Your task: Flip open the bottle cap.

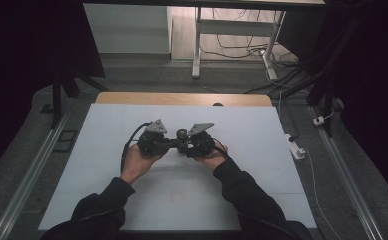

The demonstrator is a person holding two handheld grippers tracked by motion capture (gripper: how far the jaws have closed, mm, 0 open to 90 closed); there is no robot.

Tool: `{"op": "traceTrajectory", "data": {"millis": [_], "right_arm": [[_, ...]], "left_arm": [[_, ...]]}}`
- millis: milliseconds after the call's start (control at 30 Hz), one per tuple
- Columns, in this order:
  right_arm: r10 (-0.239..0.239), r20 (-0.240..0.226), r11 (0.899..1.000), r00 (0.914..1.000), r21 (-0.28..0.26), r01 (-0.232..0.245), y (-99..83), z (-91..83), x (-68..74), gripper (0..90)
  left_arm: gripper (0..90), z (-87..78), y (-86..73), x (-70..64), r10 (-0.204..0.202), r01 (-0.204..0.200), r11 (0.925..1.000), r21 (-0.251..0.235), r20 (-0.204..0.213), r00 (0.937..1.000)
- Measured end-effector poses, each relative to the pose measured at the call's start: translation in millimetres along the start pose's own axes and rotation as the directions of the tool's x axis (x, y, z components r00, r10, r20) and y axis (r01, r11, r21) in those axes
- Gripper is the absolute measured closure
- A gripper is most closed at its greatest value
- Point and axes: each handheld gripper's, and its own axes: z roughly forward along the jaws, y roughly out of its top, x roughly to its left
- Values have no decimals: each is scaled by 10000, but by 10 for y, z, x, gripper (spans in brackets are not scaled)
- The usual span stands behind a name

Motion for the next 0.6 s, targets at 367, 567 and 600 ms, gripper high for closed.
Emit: {"op": "traceTrajectory", "data": {"millis": [367,567,600], "right_arm": [[-20,-1,10000,10000,25,20,3,0,1,532],[-15,4,10000,10000,27,15,3,1,1,532],[-15,4,10000,10000,25,15,3,1,1,532]], "left_arm": [[890,73,68,-8,-45,47,9999,138,-146,9999],[890,64,88,0,-110,112,9999,109,-125,9999],[890,62,91,1,-128,129,9999,76,-120,9998]]}}
